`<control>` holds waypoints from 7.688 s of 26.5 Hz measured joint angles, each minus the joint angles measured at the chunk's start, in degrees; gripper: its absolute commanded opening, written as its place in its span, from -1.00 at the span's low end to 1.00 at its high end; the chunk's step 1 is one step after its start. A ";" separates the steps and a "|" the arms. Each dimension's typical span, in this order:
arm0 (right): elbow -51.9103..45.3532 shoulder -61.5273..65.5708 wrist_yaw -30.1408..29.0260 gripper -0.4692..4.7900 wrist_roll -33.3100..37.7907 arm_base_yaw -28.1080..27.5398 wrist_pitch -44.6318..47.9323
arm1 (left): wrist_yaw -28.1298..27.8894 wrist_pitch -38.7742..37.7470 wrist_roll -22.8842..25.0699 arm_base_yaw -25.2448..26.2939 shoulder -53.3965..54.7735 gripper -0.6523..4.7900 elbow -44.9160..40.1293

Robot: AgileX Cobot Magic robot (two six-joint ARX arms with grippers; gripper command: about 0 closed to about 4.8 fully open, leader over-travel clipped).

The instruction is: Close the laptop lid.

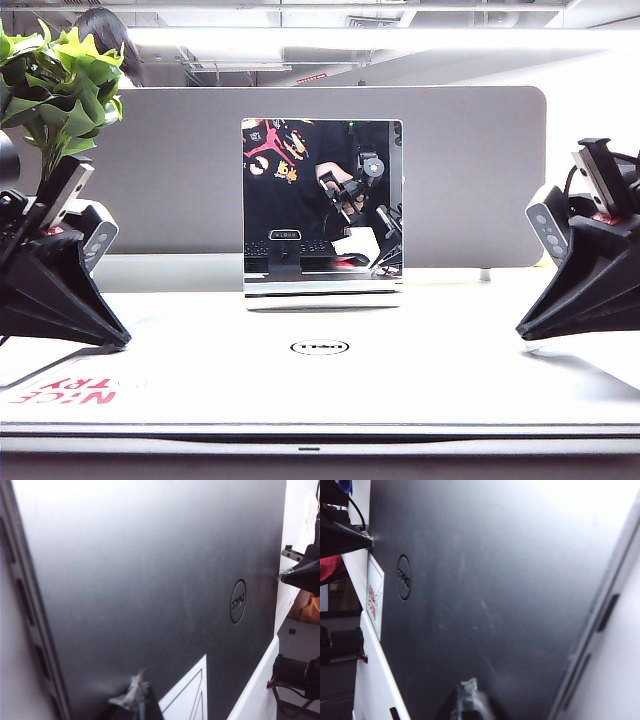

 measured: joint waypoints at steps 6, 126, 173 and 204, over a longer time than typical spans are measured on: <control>6.91 0.02 -7.32 -0.83 5.53 -0.04 4.20 | 0.37 3.56 -2.89 0.00 -2.45 -0.78 4.59; 28.96 -21.84 48.35 -0.82 14.84 -0.13 6.67 | -53.64 24.09 5.97 5.01 -89.85 -0.78 -38.32; 28.96 -21.84 48.35 -0.82 14.84 -0.11 6.67 | -53.62 24.06 7.28 5.01 -89.85 -0.78 -38.32; -29.97 -75.54 57.72 -0.82 -1.53 -0.22 33.46 | -53.59 24.02 7.28 5.01 -89.88 -0.78 -38.32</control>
